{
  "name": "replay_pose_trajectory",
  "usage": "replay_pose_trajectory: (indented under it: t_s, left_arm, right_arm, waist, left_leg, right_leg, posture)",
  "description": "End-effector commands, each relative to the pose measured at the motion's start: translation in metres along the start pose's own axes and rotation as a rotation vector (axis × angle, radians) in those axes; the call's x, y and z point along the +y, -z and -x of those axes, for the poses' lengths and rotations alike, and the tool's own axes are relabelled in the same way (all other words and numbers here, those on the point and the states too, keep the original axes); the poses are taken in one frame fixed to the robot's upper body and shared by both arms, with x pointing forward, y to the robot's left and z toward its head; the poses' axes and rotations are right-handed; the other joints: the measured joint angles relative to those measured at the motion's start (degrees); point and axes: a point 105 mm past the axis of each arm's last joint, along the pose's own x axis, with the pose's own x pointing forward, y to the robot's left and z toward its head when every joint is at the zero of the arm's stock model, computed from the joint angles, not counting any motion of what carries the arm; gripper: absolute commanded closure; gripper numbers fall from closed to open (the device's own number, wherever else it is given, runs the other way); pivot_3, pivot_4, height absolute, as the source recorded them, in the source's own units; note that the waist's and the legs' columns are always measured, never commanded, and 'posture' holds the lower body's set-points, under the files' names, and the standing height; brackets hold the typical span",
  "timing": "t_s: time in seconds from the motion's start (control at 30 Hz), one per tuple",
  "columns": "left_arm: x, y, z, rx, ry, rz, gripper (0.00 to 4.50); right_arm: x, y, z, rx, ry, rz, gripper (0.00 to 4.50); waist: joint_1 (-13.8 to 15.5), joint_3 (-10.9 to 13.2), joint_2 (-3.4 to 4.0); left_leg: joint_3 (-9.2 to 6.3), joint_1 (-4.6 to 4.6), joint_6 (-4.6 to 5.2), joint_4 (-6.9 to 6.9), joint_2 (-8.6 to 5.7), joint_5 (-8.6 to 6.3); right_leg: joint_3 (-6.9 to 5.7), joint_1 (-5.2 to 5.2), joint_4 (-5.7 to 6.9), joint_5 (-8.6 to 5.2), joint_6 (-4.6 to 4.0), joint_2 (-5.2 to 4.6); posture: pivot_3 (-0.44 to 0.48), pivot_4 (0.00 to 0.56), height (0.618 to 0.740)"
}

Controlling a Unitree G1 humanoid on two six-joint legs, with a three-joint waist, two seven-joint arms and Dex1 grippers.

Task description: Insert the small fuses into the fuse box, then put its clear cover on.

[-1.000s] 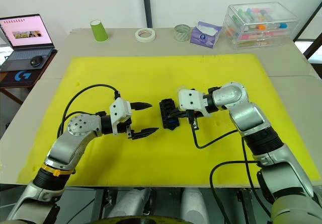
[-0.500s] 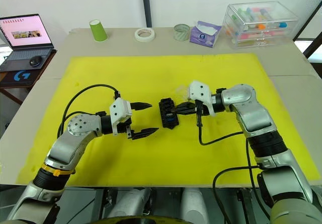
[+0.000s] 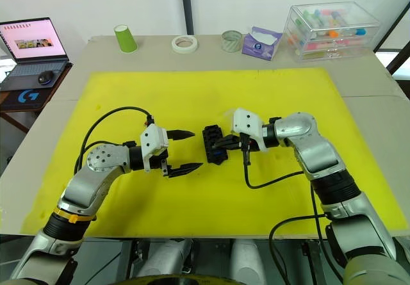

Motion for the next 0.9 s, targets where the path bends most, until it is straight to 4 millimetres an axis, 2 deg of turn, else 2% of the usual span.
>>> replay_pose_trajectory:
  t_s: [0.03, 0.1, 0.2, 0.37, 0.53, 0.6, 0.73, 0.9]
  left_arm:
    - [0.000, -0.009, 0.001, -0.026, 0.006, -0.025, 0.00]
    - [-0.001, -0.008, 0.002, -0.021, 0.002, -0.024, 0.00]
    - [-0.001, -0.008, 0.003, -0.020, -0.003, -0.022, 0.00]
    - [-0.001, -0.008, 0.006, -0.016, -0.013, -0.024, 0.00]
    - [0.009, -0.015, 0.015, -0.030, -0.046, -0.029, 0.00]
    - [0.021, -0.022, 0.028, -0.035, -0.086, -0.031, 0.00]
    - [0.048, -0.023, 0.063, 0.029, -0.182, -0.044, 0.00]
    - [0.058, -0.021, 0.078, 0.053, -0.212, -0.039, 0.00]
  right_arm:
    - [-0.001, 0.017, -0.002, 0.090, 0.008, 0.004, 4.47]
    - [-0.006, 0.015, -0.002, 0.072, 0.024, 0.010, 4.47]
    - [-0.013, -0.001, 0.000, -0.014, 0.036, -0.010, 4.47]
    - [-0.007, -0.025, 0.007, -0.155, -0.002, -0.013, 4.47]
    - [-0.010, -0.043, 0.022, -0.220, 0.029, -0.018, 4.47]
    - [-0.015, -0.047, 0.036, -0.221, 0.084, -0.010, 4.47]
    - [-0.021, -0.035, 0.062, -0.142, 0.187, -0.010, 4.47]
    - [-0.018, -0.030, 0.067, -0.143, 0.209, -0.041, 4.47]
  waist:
    - [0.00, -0.02, -0.04]
    - [0.04, -0.02, -0.04]
    - [0.01, -0.02, -0.03]
    - [0.01, 0.00, -0.01]
    - [-0.01, 0.00, 0.00]
    - [0.00, 0.01, 0.00]
    - [0.20, 0.01, 0.00]
    - [0.03, 0.02, 0.02]
  left_leg:
    - [-0.01, 0.01, 0.00, 0.00, 0.00, 0.00]
    - [-0.01, 0.03, 0.00, 0.01, 0.00, 0.00]
    - [-0.01, 0.04, 0.00, 0.01, 0.00, 0.00]
    - [-0.03, 0.00, 0.00, -0.03, 0.00, 0.00]
    - [-0.05, 0.00, 0.00, -0.04, 0.00, 0.00]
    - [-0.06, 0.00, 0.00, -0.04, 0.00, 0.00]
    - [-0.07, -0.04, 0.00, -0.03, 0.00, 0.00]
    - [-0.07, -0.03, 0.00, -0.04, 0.00, 0.00]
  right_leg:
    - [0.00, 0.02, 0.00, 0.00, 0.00, 0.01]
    - [-0.01, 0.04, 0.00, 0.00, 0.00, 0.01]
    - [0.00, 0.05, 0.00, 0.00, 0.00, 0.01]
    - [-0.01, 0.03, -0.06, 0.00, 0.00, 0.01]
    - [-0.02, 0.02, -0.06, 0.00, 0.00, 0.02]
    - [-0.02, 0.02, -0.06, 0.00, 0.00, 0.01]
    - [-0.04, -0.01, -0.05, 0.00, 0.00, 0.01]
    - [-0.04, 0.00, -0.08, 0.00, 0.00, 0.01]
  posture:
    - [0.000, 0.150, 0.740]
    - [0.000, 0.150, 0.740]
    - [0.000, 0.150, 0.740]
    - [0.000, 0.150, 0.740]
    - [0.000, 0.150, 0.740]
    - [0.000, 0.150, 0.740]
    - [0.000, 0.150, 0.740]
    - [0.000, 0.150, 0.740]
